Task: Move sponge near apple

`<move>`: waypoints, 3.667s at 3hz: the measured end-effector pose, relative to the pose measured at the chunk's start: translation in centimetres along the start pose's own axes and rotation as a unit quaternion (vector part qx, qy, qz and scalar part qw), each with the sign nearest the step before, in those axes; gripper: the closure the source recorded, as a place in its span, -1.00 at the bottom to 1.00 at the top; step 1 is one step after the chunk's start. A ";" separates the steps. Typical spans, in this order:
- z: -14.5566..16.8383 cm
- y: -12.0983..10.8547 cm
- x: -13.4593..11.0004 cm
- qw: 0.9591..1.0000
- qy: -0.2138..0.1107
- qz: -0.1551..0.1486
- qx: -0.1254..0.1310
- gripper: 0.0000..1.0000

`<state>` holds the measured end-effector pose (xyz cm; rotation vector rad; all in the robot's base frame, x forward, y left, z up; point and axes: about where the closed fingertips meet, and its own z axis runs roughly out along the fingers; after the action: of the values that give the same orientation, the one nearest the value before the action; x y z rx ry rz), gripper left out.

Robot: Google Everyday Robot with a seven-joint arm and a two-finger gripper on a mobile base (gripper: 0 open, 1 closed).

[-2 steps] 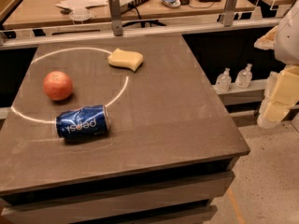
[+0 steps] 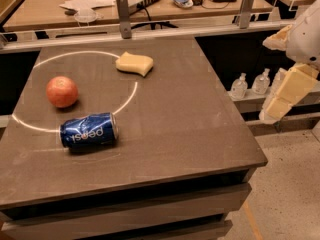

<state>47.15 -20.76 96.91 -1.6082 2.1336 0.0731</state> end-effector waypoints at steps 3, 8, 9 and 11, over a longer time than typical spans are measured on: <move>5.2 -8.3 -5.2 0.979 -0.176 0.074 0.064 -1.00; 22.7 -13.4 -17.3 0.947 -0.308 0.090 -0.003 -1.00; 25.9 -14.4 -20.4 0.941 -0.327 0.090 -0.017 -1.00; 28.3 -14.6 -23.6 0.933 -0.342 0.100 -0.039 -0.46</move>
Offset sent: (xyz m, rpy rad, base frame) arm 0.1518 0.0467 -0.0214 0.4040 -0.2288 -0.1601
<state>74.85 4.68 84.27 -1.1546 1.7317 0.6867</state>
